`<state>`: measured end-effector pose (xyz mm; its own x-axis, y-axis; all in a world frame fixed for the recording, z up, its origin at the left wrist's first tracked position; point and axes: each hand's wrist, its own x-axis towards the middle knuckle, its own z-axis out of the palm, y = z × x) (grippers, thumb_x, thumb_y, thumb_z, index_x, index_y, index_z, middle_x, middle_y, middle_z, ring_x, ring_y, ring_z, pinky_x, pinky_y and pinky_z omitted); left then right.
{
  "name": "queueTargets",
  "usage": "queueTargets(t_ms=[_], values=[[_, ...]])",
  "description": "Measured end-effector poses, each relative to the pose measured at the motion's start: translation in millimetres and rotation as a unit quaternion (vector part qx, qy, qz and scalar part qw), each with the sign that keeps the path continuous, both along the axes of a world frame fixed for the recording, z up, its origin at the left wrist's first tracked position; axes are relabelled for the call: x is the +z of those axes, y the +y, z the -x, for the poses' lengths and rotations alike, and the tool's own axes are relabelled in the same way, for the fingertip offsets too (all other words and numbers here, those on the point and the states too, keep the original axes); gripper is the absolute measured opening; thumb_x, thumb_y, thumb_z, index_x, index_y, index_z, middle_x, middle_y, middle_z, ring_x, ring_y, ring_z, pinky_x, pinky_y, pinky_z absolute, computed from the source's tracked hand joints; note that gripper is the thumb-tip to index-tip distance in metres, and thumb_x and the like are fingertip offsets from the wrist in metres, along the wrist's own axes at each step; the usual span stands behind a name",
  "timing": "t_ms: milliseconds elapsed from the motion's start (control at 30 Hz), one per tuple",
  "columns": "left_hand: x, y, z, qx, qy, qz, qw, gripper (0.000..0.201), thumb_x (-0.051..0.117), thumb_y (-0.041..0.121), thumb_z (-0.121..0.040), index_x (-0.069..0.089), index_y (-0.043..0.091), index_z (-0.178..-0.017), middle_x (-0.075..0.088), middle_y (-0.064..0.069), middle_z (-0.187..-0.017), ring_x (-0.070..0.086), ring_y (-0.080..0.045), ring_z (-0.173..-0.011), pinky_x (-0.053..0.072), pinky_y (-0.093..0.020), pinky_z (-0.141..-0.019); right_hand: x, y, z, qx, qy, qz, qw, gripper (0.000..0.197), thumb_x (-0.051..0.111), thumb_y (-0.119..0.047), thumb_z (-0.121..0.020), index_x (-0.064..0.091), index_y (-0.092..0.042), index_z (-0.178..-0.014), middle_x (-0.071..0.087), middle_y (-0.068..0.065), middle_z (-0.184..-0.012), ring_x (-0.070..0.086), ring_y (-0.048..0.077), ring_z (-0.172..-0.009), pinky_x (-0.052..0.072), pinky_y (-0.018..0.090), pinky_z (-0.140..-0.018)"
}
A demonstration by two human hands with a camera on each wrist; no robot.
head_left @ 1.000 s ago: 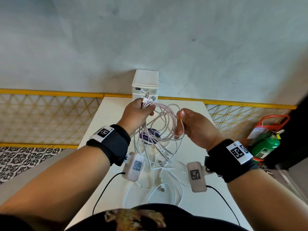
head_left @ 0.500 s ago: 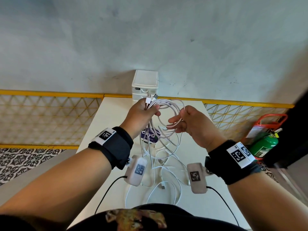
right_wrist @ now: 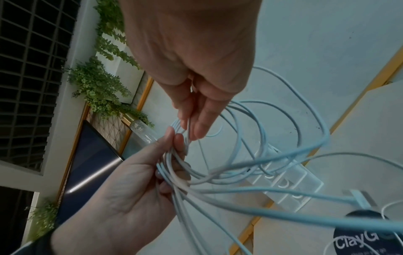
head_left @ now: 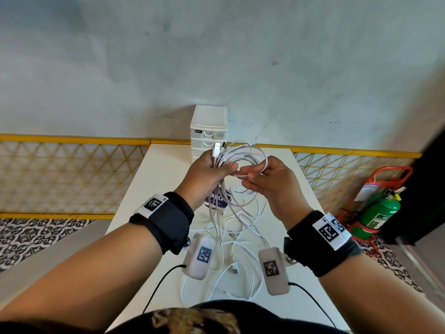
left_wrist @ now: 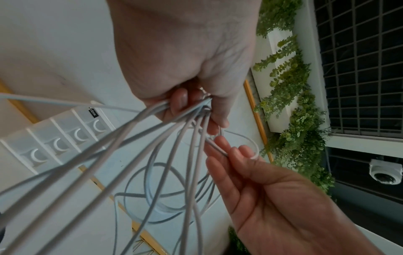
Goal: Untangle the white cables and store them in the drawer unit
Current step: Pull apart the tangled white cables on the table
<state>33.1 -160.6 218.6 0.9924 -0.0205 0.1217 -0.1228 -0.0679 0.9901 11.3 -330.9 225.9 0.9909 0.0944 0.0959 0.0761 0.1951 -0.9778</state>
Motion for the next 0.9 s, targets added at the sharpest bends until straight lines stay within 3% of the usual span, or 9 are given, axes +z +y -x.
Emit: queueTargets(t_ms=[133,233,300,433,500,600,700,767,900], values=[[3,3,4,0.007,-0.010,-0.055,0.998,0.039,0.074,0.040,-0.072,0.063,0.014,-0.100,0.075,0.002,-0.082,0.071,-0.019,-0.085,0.052,-0.051,-0.093,8,-8,0,-0.006,-0.009,0.175,0.984,0.016,0.072,-0.014,-0.083,0.057,-0.014,-0.086,0.069,0.009,-0.082,0.070,0.023,-0.063,0.046,0.027,-0.048],[5,3,10,0.013,-0.024,-0.092,0.995,0.036,0.072,0.042,-0.073,0.062,0.015,-0.096,0.074,-0.005,-0.086,0.069,-0.029,-0.089,0.051,-0.052,-0.091,23,-16,-4,-0.151,-0.067,0.271,0.948,0.023,0.062,-0.040,-0.089,0.055,-0.019,-0.083,0.066,0.009,-0.075,0.058,0.018,-0.056,0.041,0.027,-0.053],[5,1,14,0.004,-0.039,-0.118,0.992,0.025,0.071,0.039,-0.077,0.061,0.020,-0.091,0.074,-0.003,-0.087,0.069,-0.026,-0.089,0.050,-0.050,-0.092,36,-17,-6,-0.211,-0.130,0.313,0.917,0.021,0.056,-0.035,-0.093,0.058,-0.016,-0.085,0.066,0.006,-0.077,0.056,0.013,-0.064,0.041,0.027,-0.061],[11,-1,16,0.015,-0.059,-0.156,0.986,0.020,0.069,0.035,-0.083,0.060,0.019,-0.092,0.073,0.001,-0.085,0.068,-0.022,-0.087,0.052,-0.043,-0.088,55,-11,-14,-0.092,-0.087,0.389,0.913,0.011,0.052,-0.024,-0.094,0.061,-0.025,-0.101,0.069,0.000,-0.067,0.055,0.006,-0.045,0.042,0.015,-0.047],[15,1,16,0.019,-0.076,-0.201,0.976,0.016,0.068,0.032,-0.086,0.059,0.021,-0.093,0.073,0.004,-0.085,0.067,-0.016,-0.086,0.051,-0.035,-0.084,59,-11,-15,-0.048,-0.077,0.472,0.877,0.023,0.058,-0.026,-0.090,0.060,-0.035,-0.110,0.069,-0.003,-0.073,0.059,0.013,-0.050,0.049,0.021,-0.055],[18,2,18,0.007,-0.098,-0.239,0.966,0.013,0.067,0.029,-0.088,0.060,0.022,-0.097,0.072,0.007,-0.085,0.067,-0.010,-0.085,0.049,-0.031,-0.080,63,-8,-16,-0.070,-0.191,0.572,0.795,0.034,0.065,-0.029,-0.086,0.063,-0.037,-0.119,0.053,-0.004,-0.098,0.057,0.013,-0.078,0.047,0.027,-0.075],[19,1,18,0.002,-0.100,-0.237,0.966,0.014,0.069,0.025,-0.087,0.062,0.019,-0.097,0.072,0.006,-0.083,0.069,-0.010,-0.081,0.051,-0.032,-0.078,66,0,-19,-0.027,-0.227,0.620,0.751,0.018,0.065,-0.031,-0.087,0.071,-0.027,-0.104,0.046,-0.004,-0.095,0.055,0.016,-0.085,0.036,0.025,-0.070],[20,1,19,-0.004,-0.081,-0.214,0.973,0.009,0.069,0.023,-0.087,0.062,0.020,-0.092,0.072,0.004,-0.079,0.070,-0.014,-0.077,0.052,-0.033,-0.075,67,-1,-23,-0.026,-0.226,0.586,0.778,0.008,0.066,-0.026,-0.087,0.071,-0.021,-0.089,0.052,-0.004,-0.088,0.056,0.014,-0.081,0.036,0.022,-0.066],[20,5,20,-0.013,-0.046,-0.161,0.986,0.006,0.068,0.022,-0.089,0.063,0.019,-0.088,0.067,0.001,-0.068,0.062,-0.012,-0.063,0.047,-0.022,-0.062,71,-15,-30,-0.058,-0.155,0.359,0.919,0.013,0.068,-0.016,-0.087,0.065,-0.015,-0.074,0.062,-0.005,-0.066,0.062,0.010,-0.056,0.046,0.018,-0.058]])
